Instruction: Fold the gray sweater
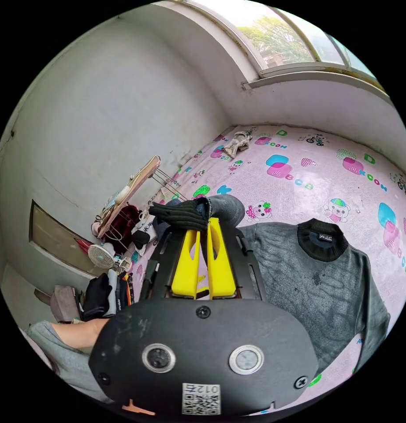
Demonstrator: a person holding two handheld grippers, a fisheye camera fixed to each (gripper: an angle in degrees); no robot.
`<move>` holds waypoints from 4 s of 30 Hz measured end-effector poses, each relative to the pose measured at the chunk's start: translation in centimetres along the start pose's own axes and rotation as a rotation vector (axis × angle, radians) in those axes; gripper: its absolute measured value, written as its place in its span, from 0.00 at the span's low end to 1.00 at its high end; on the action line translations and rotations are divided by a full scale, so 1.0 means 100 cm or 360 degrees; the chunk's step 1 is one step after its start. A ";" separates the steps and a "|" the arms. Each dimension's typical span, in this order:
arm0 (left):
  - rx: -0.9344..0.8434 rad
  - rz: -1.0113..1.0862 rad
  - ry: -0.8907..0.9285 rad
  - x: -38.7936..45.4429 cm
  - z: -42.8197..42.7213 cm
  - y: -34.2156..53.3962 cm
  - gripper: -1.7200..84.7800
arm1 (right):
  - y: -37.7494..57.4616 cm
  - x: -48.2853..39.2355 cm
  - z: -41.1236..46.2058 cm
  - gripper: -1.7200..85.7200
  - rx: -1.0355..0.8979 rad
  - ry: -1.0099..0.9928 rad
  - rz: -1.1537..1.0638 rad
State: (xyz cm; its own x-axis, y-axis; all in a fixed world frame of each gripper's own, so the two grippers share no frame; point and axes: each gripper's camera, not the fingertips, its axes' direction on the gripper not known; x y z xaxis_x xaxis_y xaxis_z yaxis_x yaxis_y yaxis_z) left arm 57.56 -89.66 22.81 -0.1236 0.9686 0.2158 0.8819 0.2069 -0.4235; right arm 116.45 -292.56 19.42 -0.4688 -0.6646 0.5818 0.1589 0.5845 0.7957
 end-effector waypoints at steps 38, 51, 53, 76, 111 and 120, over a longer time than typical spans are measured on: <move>-0.0260 0.0010 -0.0067 -0.096 0.285 -0.202 0.10 | 0.001 0.117 -0.260 0.01 0.0137 -0.0001 0.0728; -0.0319 0.0208 0.0131 -0.179 0.315 -0.227 0.03 | -0.024 0.146 -0.309 0.02 0.0230 -0.0111 0.0816; -0.0398 0.0244 0.0090 -0.192 0.333 -0.223 0.03 | -0.004 0.175 -0.291 0.02 0.0130 -0.0089 0.1083; -0.0537 0.0980 -0.0080 -0.122 0.342 -0.117 0.02 | -0.047 0.213 -0.312 0.02 0.0060 0.0393 0.0975; -0.0533 0.1147 -0.0267 -0.088 0.264 0.222 0.02 | 0.108 0.122 -0.224 0.08 -0.0962 0.1026 0.0385; -0.0440 0.1399 -0.0418 -0.089 0.266 0.263 0.02 | 0.116 0.159 -0.221 0.07 -0.1025 0.0950 0.0235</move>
State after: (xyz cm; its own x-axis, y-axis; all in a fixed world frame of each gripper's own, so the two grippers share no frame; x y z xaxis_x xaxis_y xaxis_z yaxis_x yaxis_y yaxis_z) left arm 69.77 -89.22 -13.61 0.5652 0.7691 -0.2985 0.7799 -0.6160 -0.1104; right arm 130.09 -306.62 41.62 0.0975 -0.8402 0.5334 0.7239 0.4277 0.5414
